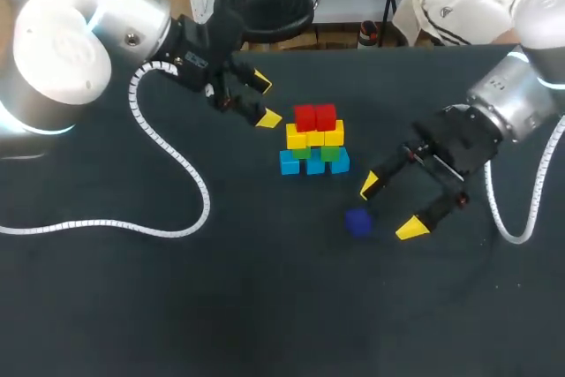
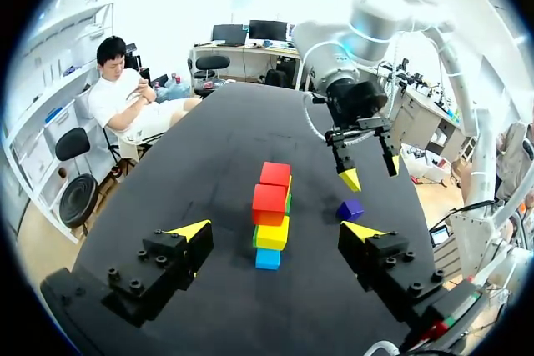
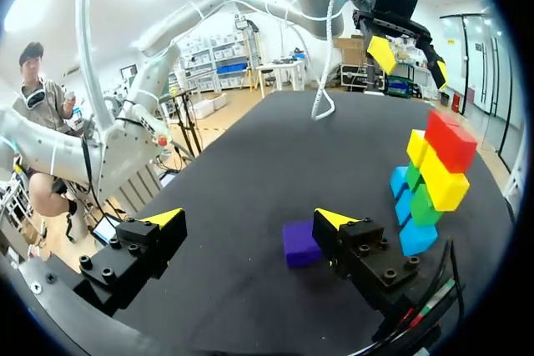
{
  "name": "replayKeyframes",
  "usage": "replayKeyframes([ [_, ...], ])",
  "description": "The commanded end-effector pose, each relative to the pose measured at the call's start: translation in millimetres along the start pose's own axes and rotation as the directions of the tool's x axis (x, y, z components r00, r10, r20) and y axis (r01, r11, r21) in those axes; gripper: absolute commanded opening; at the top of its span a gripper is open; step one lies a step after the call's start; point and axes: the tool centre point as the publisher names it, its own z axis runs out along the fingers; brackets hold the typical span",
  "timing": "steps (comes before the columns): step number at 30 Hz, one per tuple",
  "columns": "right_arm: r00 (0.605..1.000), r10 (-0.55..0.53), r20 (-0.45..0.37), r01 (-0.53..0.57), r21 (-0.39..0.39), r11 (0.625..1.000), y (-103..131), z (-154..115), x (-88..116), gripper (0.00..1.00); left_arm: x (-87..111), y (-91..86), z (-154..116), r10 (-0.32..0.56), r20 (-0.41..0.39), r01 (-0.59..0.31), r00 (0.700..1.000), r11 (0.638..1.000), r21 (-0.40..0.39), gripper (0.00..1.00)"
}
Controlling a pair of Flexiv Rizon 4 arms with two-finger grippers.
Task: Place the blue cubes, place green cubes on the blue cubes, place the yellow cubes on the green cubes, then place the red cubes on the yellow cubes, and place purple cube on the red cubes.
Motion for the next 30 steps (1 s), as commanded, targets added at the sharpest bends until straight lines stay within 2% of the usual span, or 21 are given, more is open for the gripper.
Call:
replayKeyframes([
  [1,1.000,-0.002,0.003,0.001,0.005,1.000,2,-1,0,1.00,1.1,-0.2,-1,0.002,0.004,-0.002,1.000,1.000,-0.001,1.00],
  [8,1.000,-0.002,0.003,0.001,0.005,1.000,2,-1,0,1.00,1.1,-0.2,-1,0.002,0.004,-0.002,1.000,1.000,-0.001,1.00],
  [12,0.999,0.008,-0.046,-0.007,0.024,1.000,2,3,-3,1.00,1.1,-0.2,-1,0.002,0.004,-0.002,1.000,1.000,-0.001,1.00],
  [16,0.999,0.003,-0.039,-0.002,0.030,1.000,4,10,1,1.00,1.1,-0.2,-1,0.002,0.004,-0.002,1.000,1.000,-0.001,1.00],
  [22,0.999,-0.045,-0.004,0.045,0.028,0.999,-3,17,8,1.00,1.1,-0.2,-1,0.002,0.004,-0.002,1.000,1.000,-0.001,1.00],
  [30,0.999,-0.046,-0.011,0.046,0.000,0.999,-20,22,13,1.00,1.1,-0.2,-1,0.002,0.004,-0.002,1.000,1.000,-0.001,1.00],
])
